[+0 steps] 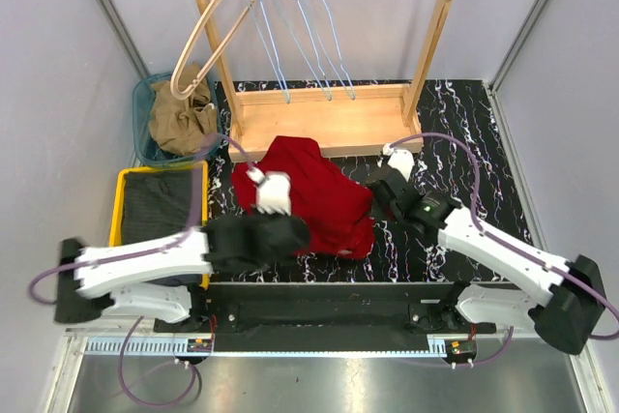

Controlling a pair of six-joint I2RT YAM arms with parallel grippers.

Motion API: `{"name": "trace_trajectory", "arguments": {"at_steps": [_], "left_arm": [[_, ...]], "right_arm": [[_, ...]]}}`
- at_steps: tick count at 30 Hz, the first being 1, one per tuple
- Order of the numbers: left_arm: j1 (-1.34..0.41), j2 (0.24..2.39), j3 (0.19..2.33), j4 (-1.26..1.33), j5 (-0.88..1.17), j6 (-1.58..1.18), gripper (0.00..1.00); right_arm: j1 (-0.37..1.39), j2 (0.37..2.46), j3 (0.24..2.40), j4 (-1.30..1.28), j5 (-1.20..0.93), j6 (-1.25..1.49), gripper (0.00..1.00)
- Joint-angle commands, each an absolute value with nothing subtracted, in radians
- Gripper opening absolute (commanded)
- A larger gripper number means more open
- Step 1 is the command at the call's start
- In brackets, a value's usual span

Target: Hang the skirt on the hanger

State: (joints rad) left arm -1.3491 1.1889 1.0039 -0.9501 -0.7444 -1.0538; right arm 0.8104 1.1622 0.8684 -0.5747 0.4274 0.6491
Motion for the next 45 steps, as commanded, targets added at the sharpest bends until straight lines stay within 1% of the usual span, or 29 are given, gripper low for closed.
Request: {"name": "trace_trajectory", "arguments": {"at_steps": [1,2,3,5,6,9,12,17,20,23,25,26,28,29,30,33,35,38,39,40,41,45], "left_arm": [[-1.203,0.994,1.208,-0.910,-0.910,-0.775,0.00],[-1.174,0.974,1.241,-0.898,-0.913,-0.681,0.00],[-1.163,0.973,1.312,-0.884,-0.911,-0.636,0.00],[-1.152,0.983,1.385,-0.884,-0.923,-0.541,0.00],[-1.151,0.989,1.450,-0.882,-0.925,-0.514,0.00],[-1.151,1.017,1.553,-0.871,-0.942,-0.422,0.00],[-1.152,1.035,1.644,-0.867,-0.960,-0.362,0.00],[-1.151,1.025,1.695,-0.815,-0.953,-0.272,0.00],[-1.151,1.022,1.648,-0.804,-0.937,-0.276,0.00],[-1.143,1.028,1.539,-0.796,-0.924,-0.349,0.00],[-1.121,1.031,1.419,-0.755,-0.867,-0.441,0.00],[-1.088,1.034,1.326,-0.738,-0.794,-0.475,0.00],[-1.046,1.040,1.226,-0.672,-0.727,-0.555,0.00],[-1.039,1.043,1.138,-0.623,-0.682,-0.574,0.00],[-1.034,1.049,1.102,-0.600,-0.664,-0.604,0.00],[-1.003,1.078,1.014,-0.557,-0.608,-0.633,0.00],[-0.971,1.095,0.974,-0.525,-0.556,-0.638,0.00],[-0.922,1.117,0.939,-0.485,-0.484,-0.634,0.00],[-0.911,1.123,0.934,-0.477,-0.470,-0.630,0.00],[-0.893,1.134,0.931,-0.469,-0.454,-0.626,0.00],[-0.887,1.140,0.934,-0.457,-0.419,-0.620,0.00],[-0.864,1.180,0.969,-0.453,-0.359,-0.578,0.00]], "right_arm": [[0.801,1.052,1.037,-0.675,0.502,0.546,0.00],[0.801,1.025,1.057,-0.702,0.512,0.535,0.00],[0.801,1.013,1.099,-0.715,0.518,0.526,0.00],[0.799,0.980,1.143,-0.750,0.537,0.500,0.00],[0.799,0.971,1.188,-0.759,0.541,0.489,0.00],[0.802,0.940,1.282,-0.785,0.569,0.439,0.00],[0.801,0.930,1.385,-0.807,0.598,0.387,0.00],[0.801,0.934,1.500,-0.805,0.629,0.325,0.00],[0.801,0.945,1.502,-0.802,0.634,0.322,0.00],[0.801,0.960,1.421,-0.795,0.649,0.353,0.00],[0.801,0.980,1.330,-0.787,0.652,0.397,0.00],[0.799,0.986,1.259,-0.782,0.647,0.414,0.00],[0.787,0.999,1.185,-0.766,0.623,0.471,0.00],[0.781,0.999,1.108,-0.755,0.614,0.488,0.00],[0.772,1.000,1.071,-0.741,0.600,0.512,0.00],[0.710,1.006,0.950,-0.672,0.514,0.526,0.00],[0.632,1.025,0.882,-0.620,0.427,0.522,0.00],[0.536,1.071,0.830,-0.559,0.307,0.514,0.00],[0.522,1.097,0.828,-0.548,0.283,0.509,0.03],[0.515,1.106,0.833,-0.540,0.258,0.506,0.09],[0.514,1.115,0.856,-0.541,0.252,0.500,0.27],[0.514,1.108,0.971,-0.546,0.204,0.418,0.73]]}}
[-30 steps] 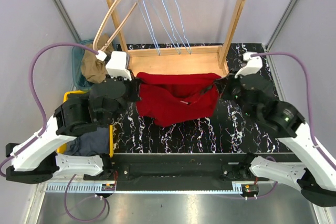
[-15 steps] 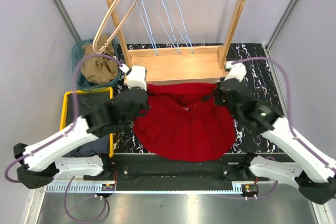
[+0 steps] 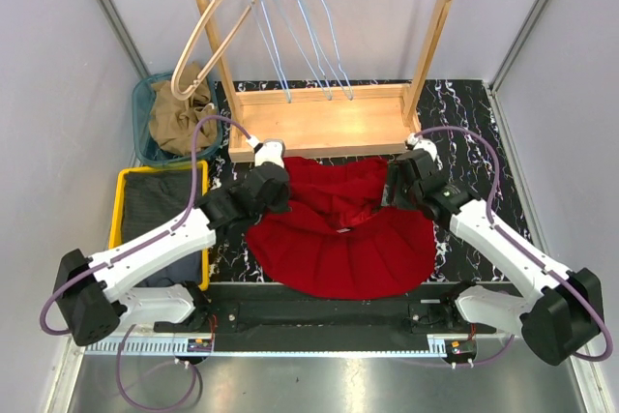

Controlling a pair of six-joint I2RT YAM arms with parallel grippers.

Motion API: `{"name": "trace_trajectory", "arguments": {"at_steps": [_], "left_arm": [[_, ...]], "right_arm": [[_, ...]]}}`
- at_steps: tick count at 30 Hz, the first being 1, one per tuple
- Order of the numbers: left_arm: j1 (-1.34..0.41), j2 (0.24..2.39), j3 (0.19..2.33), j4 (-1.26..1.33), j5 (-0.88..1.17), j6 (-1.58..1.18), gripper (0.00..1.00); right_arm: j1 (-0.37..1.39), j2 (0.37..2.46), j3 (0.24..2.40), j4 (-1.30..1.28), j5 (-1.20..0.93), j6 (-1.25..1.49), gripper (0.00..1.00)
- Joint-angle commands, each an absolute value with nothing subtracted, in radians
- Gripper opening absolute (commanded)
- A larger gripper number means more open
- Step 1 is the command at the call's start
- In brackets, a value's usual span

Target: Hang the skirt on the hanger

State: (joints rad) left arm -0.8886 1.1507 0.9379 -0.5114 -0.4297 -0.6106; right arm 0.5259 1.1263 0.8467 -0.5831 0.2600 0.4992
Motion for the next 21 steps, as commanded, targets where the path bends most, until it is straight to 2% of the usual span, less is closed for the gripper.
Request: {"name": "trace_trajectory", "arguments": {"at_steps": [1,4,10,17,21], "left_arm": [[-0.858,1.196,0.988,-0.453,-0.338,-0.574,0.00],[-0.847,1.227,1.012,-0.453,-0.302,-0.554,0.00],[-0.835,1.253,1.026,-0.439,-0.253,-0.535,0.00],[-0.830,1.266,1.016,-0.408,-0.192,-0.525,0.00],[-0.830,1.273,1.014,-0.403,-0.164,-0.523,0.00]], "right_arm": [[0.514,1.101,1.003,-0.554,0.168,0.398,0.76],[0.514,1.071,1.158,-0.560,0.097,0.328,0.83],[0.514,1.083,1.406,-0.526,-0.081,0.206,0.86],[0.514,1.331,1.675,-0.437,-0.084,0.059,0.86],[0.514,1.466,1.785,-0.303,-0.049,0.005,0.85]]}}
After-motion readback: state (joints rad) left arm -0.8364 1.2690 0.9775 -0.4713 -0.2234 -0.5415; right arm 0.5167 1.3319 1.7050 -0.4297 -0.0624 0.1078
